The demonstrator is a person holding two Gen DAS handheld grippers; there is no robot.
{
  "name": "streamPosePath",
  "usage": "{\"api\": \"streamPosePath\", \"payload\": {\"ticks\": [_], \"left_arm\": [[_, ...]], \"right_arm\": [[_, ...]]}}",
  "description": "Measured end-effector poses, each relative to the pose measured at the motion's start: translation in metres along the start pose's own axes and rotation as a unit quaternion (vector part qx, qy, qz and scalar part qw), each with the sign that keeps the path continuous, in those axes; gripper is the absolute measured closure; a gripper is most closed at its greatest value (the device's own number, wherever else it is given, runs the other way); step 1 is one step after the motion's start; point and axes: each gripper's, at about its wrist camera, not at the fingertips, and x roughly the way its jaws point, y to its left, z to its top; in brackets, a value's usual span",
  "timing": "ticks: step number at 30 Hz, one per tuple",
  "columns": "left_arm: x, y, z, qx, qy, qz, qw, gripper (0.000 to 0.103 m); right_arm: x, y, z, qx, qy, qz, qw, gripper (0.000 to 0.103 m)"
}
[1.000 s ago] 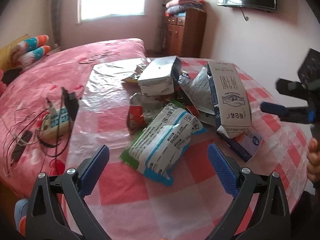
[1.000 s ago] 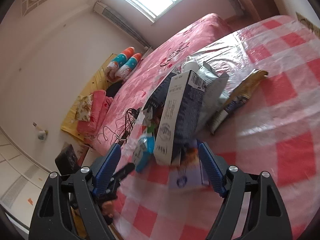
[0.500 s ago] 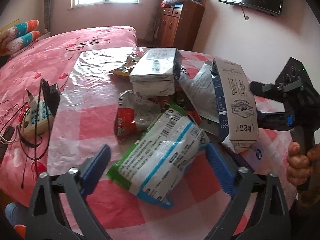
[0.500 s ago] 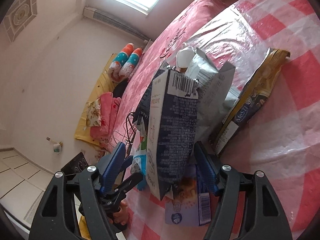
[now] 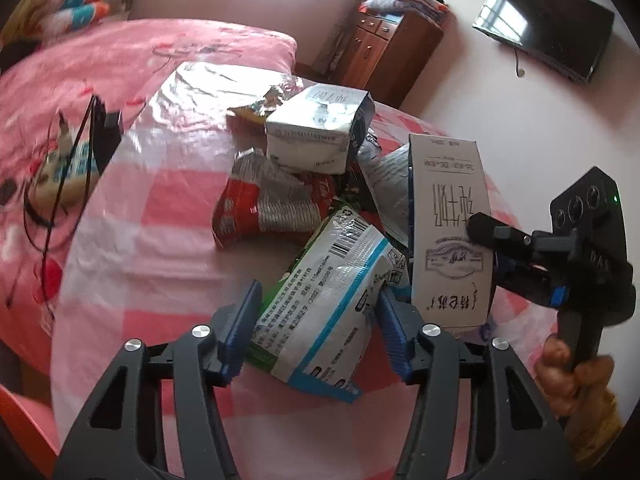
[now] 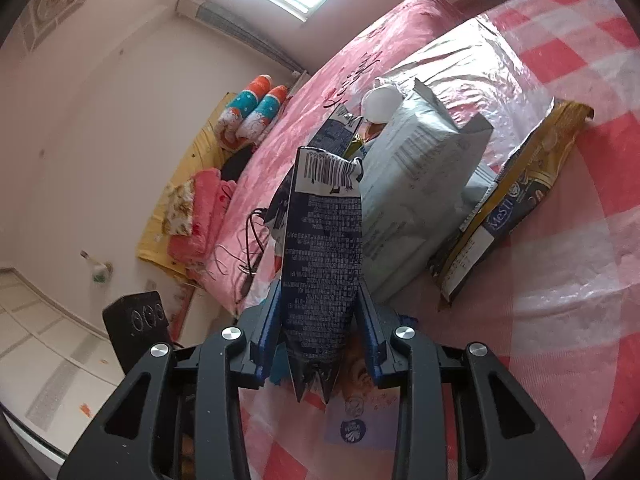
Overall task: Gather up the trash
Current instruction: 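Grasp the white-blue snack bag with left tool while right tool grasps dark carton, then carry both held items to the orange bucket and open both tools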
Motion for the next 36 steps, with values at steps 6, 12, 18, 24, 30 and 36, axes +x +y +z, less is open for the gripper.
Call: {"api": "streamPosePath", "payload": {"ticks": [6,12,18,24,30,36], "left_arm": [[-0.01,-0.004,-0.017,-0.032,-0.002,-0.019,0.9993,0.049],[-0.031,-0.002,-0.027,-0.061,-0.019,-0.029,0.9975,0.05],[-0.067,0.002,-0.035,-0.085,-0.052,-0.031,0.9945,0.05],[-0.113,0.021,-0.053,-0.118,-0.096,-0.008,0.9884,0.05],[-0.174,0.058,-0.082,-0.148,-0.147,0.042,0.9772,0.05],[-0.226,0.108,-0.115,-0.195,-0.182,0.121,0.9562,0.05]], "right_arm": [[-0.01,0.008,-0.007,0.0,-0.013,0.002,1.0,0.067],[-0.027,0.016,-0.01,-0.007,-0.019,0.011,1.0,0.067],[-0.022,0.035,-0.022,-0.021,0.003,0.029,0.999,0.067],[-0.001,0.072,-0.035,-0.046,0.043,0.064,0.996,0.067],[0.036,0.127,-0.054,-0.081,0.098,0.107,0.986,0.067],[0.099,0.178,-0.081,-0.11,0.171,0.137,0.969,0.067]]}}
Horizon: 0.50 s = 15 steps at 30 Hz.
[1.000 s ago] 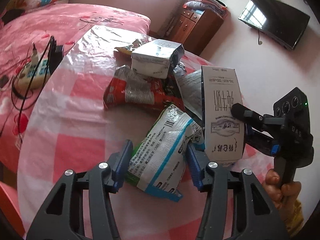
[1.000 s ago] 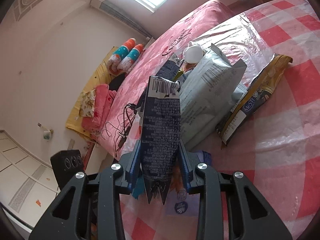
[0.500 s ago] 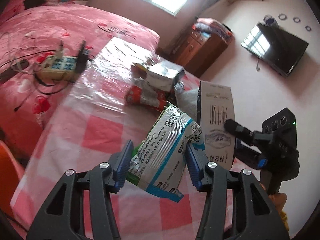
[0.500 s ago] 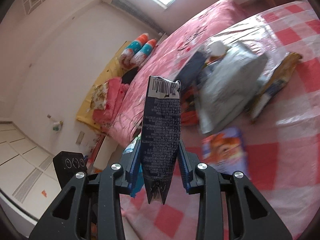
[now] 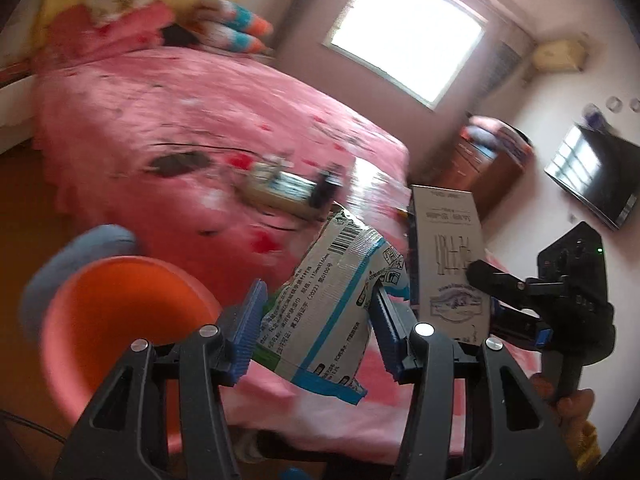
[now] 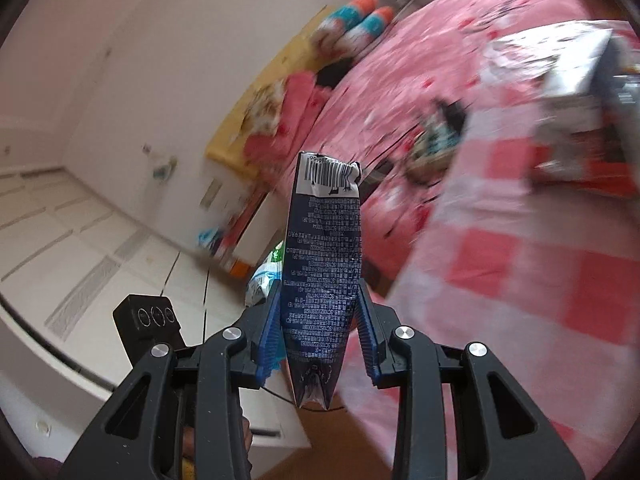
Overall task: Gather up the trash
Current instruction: 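Carry both held items to the orange bucket and open both tools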
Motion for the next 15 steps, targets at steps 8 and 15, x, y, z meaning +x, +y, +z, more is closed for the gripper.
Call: {"api": "streamPosePath", "payload": {"ticks": [8,15], "left_arm": [[-0.013,0.088,-0.011,-0.09,-0.018,0.08,0.9925,0.05],[-0.017,0.129,-0.03,-0.136,-0.05,0.138,0.9797,0.022]], "right_arm": [[0.107,0.034,-0.002,-0.037,0.08,-0.006,0.996,0.066],[0.144,0.029,-0.025,-0.072,0.095,-0.096,0.988,0.028]]}}
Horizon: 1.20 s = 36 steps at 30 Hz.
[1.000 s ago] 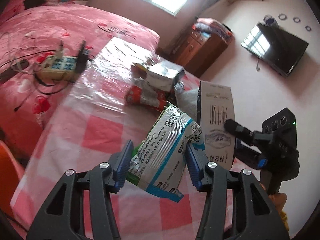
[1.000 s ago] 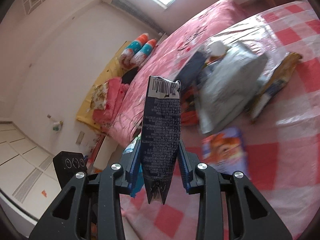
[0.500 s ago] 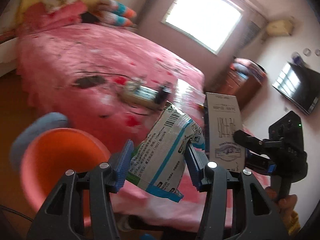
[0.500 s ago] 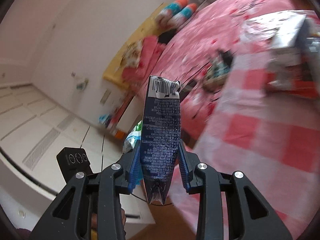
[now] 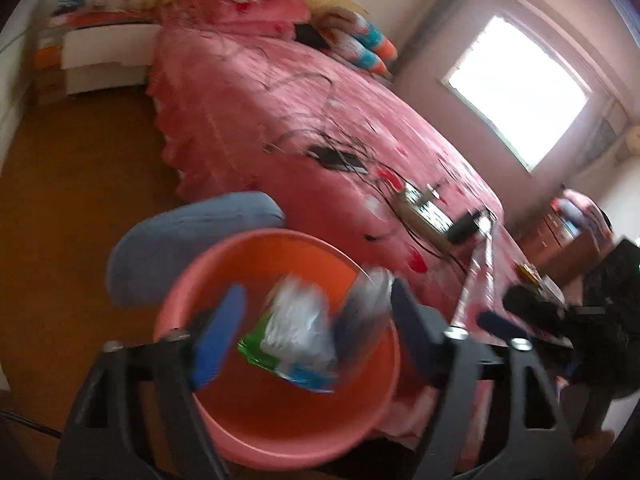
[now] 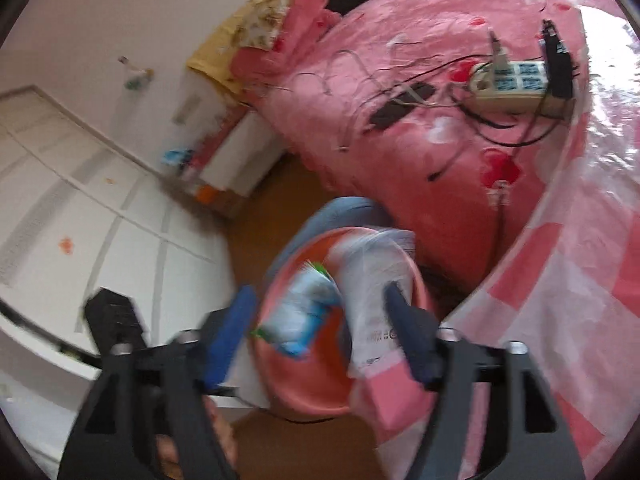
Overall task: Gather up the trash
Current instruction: 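Carry both held items to the orange bucket and open both tools, then move both tools back over the trash pile on the table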
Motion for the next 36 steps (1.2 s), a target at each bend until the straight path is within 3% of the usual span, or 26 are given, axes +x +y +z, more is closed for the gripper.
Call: {"api": "streamPosePath", "payload": {"ticks": [5,8,12,15,18,23,36], "left_arm": [[-0.008,0.004,0.004,0.011,-0.056,0.004,0.9984,0.015],[-0.006,-0.011,0.003,0.042,-0.063,-0.003,0.9971,0.015],[0.0,-0.036,-0.002,0.103,-0.036,-0.009,0.994,0.015],[0.007,-0.053,-0.008,0.125,-0.001,-0.003,0.9922,0.015],[0.01,-0.067,-0.013,0.133,0.021,-0.027,0.9906,0.015],[0.003,-0.092,-0.023,0.143,0.038,-0.061,0.9871,0.015],[-0.024,-0.171,-0.035,0.207,0.046,-0.096,0.9726,0.015]], "right_arm": [[-0.029,-0.013,-0.004,-0.006,-0.053,-0.064,0.996,0.018],[-0.049,-0.018,-0.008,-0.015,-0.086,-0.097,0.991,0.013],[-0.075,-0.029,-0.018,-0.018,-0.123,-0.134,0.983,0.01],[-0.088,-0.037,-0.026,-0.018,-0.144,-0.158,0.977,0.01],[-0.098,-0.046,-0.035,-0.019,-0.158,-0.178,0.971,0.01],[-0.114,-0.061,-0.049,-0.011,-0.169,-0.189,0.967,0.01],[-0.177,-0.096,-0.074,0.021,-0.227,-0.19,0.955,0.008]]}}
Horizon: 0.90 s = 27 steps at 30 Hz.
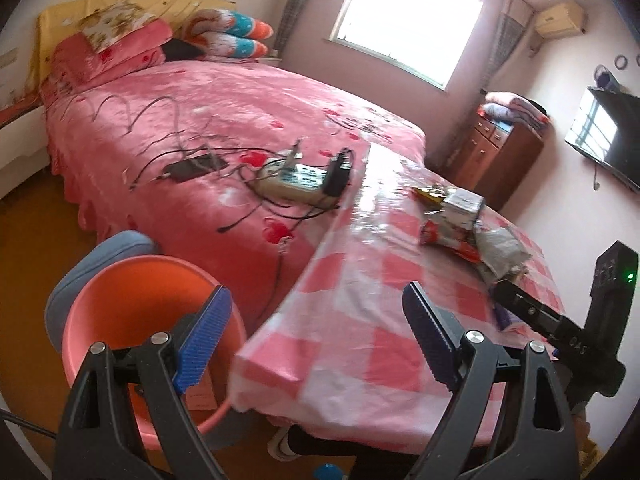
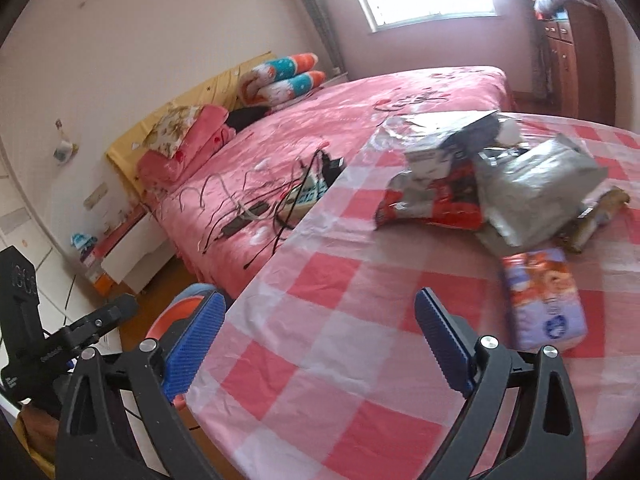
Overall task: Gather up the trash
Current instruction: 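Move both tools back over the trash pile on the table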
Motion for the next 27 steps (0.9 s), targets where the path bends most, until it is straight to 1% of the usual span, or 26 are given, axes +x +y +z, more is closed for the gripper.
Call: {"api": "streamPosePath", "payload": {"ticks": [5,9,13,17,19,22,25,27], "left_arm": [[-0.002,-0.042,0.013,0.029,0.005,-0.008,0.9995,0.015],[-0.002,-0.079,0.026,0.053,-0.001,-0.014,0.9985,0.015],[0.01,-0.114,0.04,0.06,0.002,-0.025,0.9979,0.015],[0.035,-0.15,0.053,0.065,0.028,-0.055,0.996,0.015],[0.048,-0.168,0.057,0.085,0.032,-0.067,0.9936,0.015],[0.076,-0.197,0.064,0.12,0.05,-0.092,0.9873,0.015],[0.104,-0.218,0.069,0.153,0.063,-0.104,0.9807,0.015],[0.12,-0.225,0.072,0.171,0.069,-0.1,0.9778,0.015]], "right_arm": [[-0.017,-0.026,0.005,0.019,-0.02,-0.005,1.0,0.008],[-0.032,-0.049,0.01,0.034,-0.036,-0.009,0.999,0.008],[-0.047,-0.074,0.014,0.052,-0.052,-0.018,0.997,0.008],[-0.06,-0.108,0.019,0.093,-0.066,-0.023,0.993,0.008],[-0.065,-0.129,0.021,0.117,-0.07,-0.024,0.99,0.008],[-0.071,-0.155,0.023,0.148,-0.077,-0.027,0.986,0.008],[-0.074,-0.176,0.022,0.172,-0.076,-0.019,0.982,0.008],[-0.074,-0.184,0.021,0.181,-0.067,-0.011,0.981,0.008]]}}
